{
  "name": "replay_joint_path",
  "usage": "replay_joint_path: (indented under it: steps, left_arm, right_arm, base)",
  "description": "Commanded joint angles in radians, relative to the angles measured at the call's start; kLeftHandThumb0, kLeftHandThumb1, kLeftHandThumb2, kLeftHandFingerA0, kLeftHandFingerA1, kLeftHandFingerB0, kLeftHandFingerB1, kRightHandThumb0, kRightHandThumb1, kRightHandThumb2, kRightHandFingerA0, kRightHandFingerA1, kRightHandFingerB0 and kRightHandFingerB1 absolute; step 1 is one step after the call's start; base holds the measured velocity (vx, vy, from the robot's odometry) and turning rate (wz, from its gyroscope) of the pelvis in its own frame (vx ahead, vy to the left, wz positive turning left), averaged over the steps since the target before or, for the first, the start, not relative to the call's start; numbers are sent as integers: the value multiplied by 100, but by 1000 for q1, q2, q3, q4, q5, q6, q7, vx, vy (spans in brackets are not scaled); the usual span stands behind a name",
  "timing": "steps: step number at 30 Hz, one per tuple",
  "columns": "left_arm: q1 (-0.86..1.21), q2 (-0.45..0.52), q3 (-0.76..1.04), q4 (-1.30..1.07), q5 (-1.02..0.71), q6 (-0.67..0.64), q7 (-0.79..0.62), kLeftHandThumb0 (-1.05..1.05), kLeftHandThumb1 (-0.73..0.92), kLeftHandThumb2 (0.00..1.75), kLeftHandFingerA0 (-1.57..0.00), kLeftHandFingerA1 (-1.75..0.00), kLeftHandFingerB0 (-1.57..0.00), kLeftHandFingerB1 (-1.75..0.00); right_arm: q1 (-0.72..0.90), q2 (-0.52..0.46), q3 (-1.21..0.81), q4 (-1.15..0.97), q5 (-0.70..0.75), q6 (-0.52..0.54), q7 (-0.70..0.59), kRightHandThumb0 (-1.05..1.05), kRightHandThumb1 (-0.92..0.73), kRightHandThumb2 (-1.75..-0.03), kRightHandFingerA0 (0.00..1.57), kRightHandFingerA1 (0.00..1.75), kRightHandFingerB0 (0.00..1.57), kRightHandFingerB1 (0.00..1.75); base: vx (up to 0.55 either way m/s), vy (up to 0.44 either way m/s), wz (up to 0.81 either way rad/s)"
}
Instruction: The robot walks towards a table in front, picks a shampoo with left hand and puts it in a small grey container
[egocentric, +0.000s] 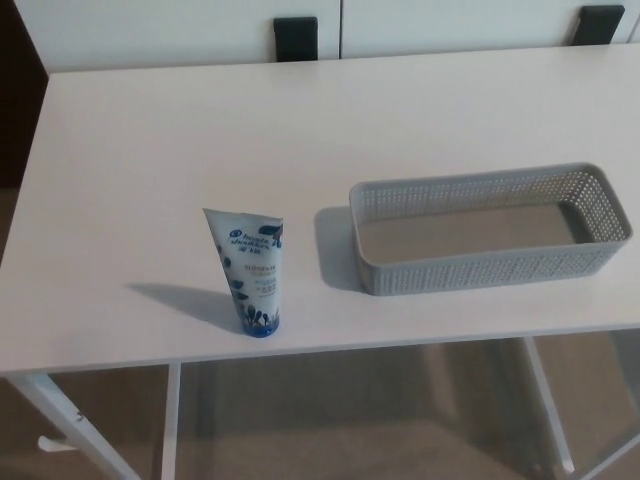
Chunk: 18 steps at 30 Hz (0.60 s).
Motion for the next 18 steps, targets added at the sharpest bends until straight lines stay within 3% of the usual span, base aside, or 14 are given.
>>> replay_joint_path:
  steps: [1,3,4,6,7,8,9,11,12,18]
  left_arm:
    - [-66,77,-129,-340,-209,212,-101,-58,36,67,0,0,0,0]
    - [-91,59,-165,-277,-138,204,-100,-58,36,65,0,0,0,0]
    - [-93,51,-179,-248,-120,198,-107,-55,44,54,0,0,0,0]
    - [-96,41,-200,-211,-103,194,-108,-57,44,54,0,0,0,0]
    - [-108,39,-208,-193,-100,197,-107,-61,36,65,0,0,0,0]
    - [-121,38,-213,-180,-100,201,-106,-61,36,65,0,0,0,0]
    - [-140,30,-226,-142,-81,207,-97,-57,44,54,0,0,0,0]
    - [-168,30,-235,-92,-53,182,-99,-58,45,54,0,0,0,0]
    - [-172,28,-239,-75,-53,181,-100,-58,37,65,0,0,0,0]
    - [-234,15,-274,33,-26,180,-99,-56,38,65,0,0,0,0]
  right_arm:
    - [-1,-34,31,1,-38,-2,8,-36,-71,-61,64,44,53,39]
    - [15,-32,33,2,-35,-9,2,-36,-69,-61,66,45,54,40]
    - [25,-31,27,3,-25,-8,1,-34,-68,-61,69,48,54,41]
    - [34,-31,16,3,-12,-6,1,-34,-69,-61,69,47,53,40]
    - [32,-33,17,3,-14,-8,1,-34,-70,-61,69,46,53,40]
    - [26,-36,19,2,-16,-8,2,-34,-70,-61,69,46,53,40]
    - [24,-39,25,-1,-22,-13,3,-35,-70,-61,67,45,53,39]
    - [16,-33,16,-1,-13,-7,-1,-35,-69,-61,68,46,54,40]
    - [16,-32,22,1,-20,-4,-5,-36,-70,-61,66,45,52,39]
    - [17,-46,37,-11,-27,-20,18,-39,-69,-61,65,47,50,39]
  base:
    - [0,0,0]
    - [0,0,0]
    - [0,0,0]
    - [0,0,0]
    - [0,0,0]
    - [0,0,0]
    - [0,0,0]
    - [0,0,0]
    - [0,0,0]
    - [0,0,0]
